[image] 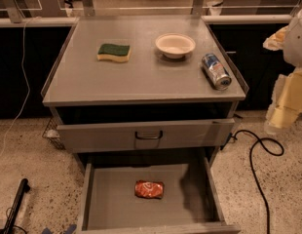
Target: Pick coke can from middle drawer and place on counter
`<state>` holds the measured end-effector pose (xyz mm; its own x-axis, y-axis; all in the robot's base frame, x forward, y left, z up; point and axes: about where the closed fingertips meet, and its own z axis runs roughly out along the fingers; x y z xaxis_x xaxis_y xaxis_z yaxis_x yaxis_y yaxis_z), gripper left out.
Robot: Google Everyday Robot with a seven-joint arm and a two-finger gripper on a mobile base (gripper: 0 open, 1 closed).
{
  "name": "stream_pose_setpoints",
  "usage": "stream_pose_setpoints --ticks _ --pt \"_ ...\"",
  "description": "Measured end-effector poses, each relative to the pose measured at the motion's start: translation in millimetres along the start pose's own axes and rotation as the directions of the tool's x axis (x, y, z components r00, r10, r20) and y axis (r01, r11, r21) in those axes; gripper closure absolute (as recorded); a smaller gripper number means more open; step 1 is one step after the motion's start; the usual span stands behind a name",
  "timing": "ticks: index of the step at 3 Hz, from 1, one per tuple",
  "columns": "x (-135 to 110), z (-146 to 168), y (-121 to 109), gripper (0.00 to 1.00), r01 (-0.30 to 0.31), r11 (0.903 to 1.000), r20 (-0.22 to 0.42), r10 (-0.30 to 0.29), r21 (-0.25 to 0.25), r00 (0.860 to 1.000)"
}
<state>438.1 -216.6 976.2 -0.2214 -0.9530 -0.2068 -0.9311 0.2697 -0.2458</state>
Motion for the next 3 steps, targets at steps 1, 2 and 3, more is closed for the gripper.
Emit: stream_pose_setpoints --ticks 1,2,3 --pt "0.0 0.0 0.0 0.0 0.0 1.0 0.0 0.0 0.0 1.0" --pt "6.2 -0.1 -7.5 0.0 0.004 0.9996 -0.006 -0.004 0.03 1.0" --pt "9.5 15.7 -4.3 0.0 0.002 1.0 0.042 -0.003 0.006 0.999"
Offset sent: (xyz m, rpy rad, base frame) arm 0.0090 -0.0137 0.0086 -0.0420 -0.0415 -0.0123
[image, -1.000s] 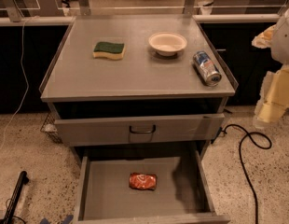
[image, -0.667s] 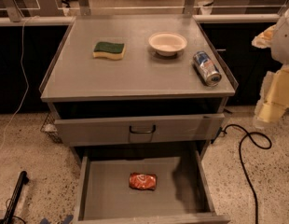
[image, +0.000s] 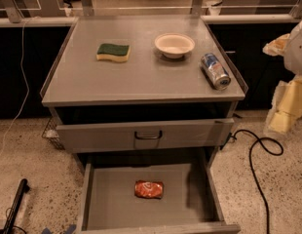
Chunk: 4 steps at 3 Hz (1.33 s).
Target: Pick coke can from middle drawer and place on counter
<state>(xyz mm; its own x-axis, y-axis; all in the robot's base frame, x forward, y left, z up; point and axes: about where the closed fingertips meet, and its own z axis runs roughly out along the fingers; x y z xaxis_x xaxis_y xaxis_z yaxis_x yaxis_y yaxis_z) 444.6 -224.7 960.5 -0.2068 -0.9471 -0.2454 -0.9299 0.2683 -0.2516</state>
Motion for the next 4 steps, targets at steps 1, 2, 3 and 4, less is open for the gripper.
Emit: stream_pose_setpoints --ticks 1,2,3,4 --pt "-5.3 54.0 17.8 0.0 0.055 0.9932 0.114 -0.043 -0.102 0.993" --pt "-10.3 87.0 28.6 0.0 0.101 0.9818 0.181 -0.071 -0.161 0.981" --pt "-19.2 125.6 39.8 0.0 0.132 0.9667 0.224 -0.082 -0.219 0.971" --pt "-24.0 128.8 40.5 0.0 0.139 0.9652 0.223 -0.089 -0.222 0.971"
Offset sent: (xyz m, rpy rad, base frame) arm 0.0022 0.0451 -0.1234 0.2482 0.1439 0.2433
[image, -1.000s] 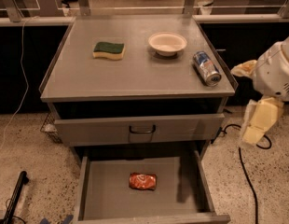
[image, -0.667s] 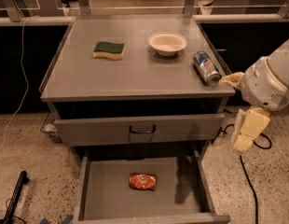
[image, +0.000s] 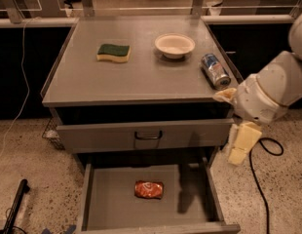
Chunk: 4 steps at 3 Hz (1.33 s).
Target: Pick coke can from middle drawer and place on counter
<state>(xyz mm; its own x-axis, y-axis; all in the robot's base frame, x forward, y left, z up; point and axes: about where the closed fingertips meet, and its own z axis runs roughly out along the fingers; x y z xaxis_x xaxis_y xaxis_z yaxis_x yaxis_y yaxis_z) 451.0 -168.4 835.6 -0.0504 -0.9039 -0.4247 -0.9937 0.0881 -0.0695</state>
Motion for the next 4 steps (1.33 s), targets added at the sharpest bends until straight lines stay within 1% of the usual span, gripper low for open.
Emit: stream_pose_setpoints --ticks 1,2,3,4 --pt "-11.0 11.5 -2.0 0.0 0.019 0.9998 -0.006 -0.019 -0.012 1.0" --pt "-9.6 96.4 21.9 0.0 -0.003 0.994 0.117 0.016 -0.109 0.993" --pt "0.5 148.4 44.0 0.0 -0.029 0.9859 0.195 0.061 -0.165 0.979" --pt "13.3 181.8 64.9 0.0 -0.061 0.9799 0.257 0.109 -0.19 0.96"
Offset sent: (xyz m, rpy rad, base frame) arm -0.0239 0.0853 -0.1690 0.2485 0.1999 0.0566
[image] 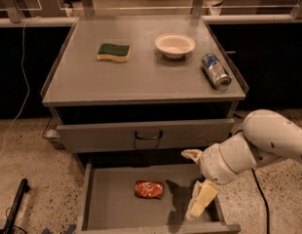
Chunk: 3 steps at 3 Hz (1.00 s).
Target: Pick coke can from middle drawer and place on counter
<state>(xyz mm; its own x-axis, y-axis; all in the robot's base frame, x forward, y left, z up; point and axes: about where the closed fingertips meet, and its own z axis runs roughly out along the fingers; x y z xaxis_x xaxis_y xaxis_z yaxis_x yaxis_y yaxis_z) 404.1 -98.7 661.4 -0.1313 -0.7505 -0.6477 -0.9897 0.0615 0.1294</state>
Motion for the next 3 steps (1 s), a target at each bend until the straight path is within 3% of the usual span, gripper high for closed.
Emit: stream_pose_setpoints --ticks 1,2,3 --pt "21.7 34.0 6.8 0.0 -0.041 0.999 0.056 0.042 -0.017 0.998" --pt "51.1 89.3 -1.0 0.0 -0.106 0.9937 0.081 0.109 -0.035 0.991" --pt "59.6 112.8 -13.8 0.0 -0.119 0.9925 0.087 0.121 -0.026 0.989"
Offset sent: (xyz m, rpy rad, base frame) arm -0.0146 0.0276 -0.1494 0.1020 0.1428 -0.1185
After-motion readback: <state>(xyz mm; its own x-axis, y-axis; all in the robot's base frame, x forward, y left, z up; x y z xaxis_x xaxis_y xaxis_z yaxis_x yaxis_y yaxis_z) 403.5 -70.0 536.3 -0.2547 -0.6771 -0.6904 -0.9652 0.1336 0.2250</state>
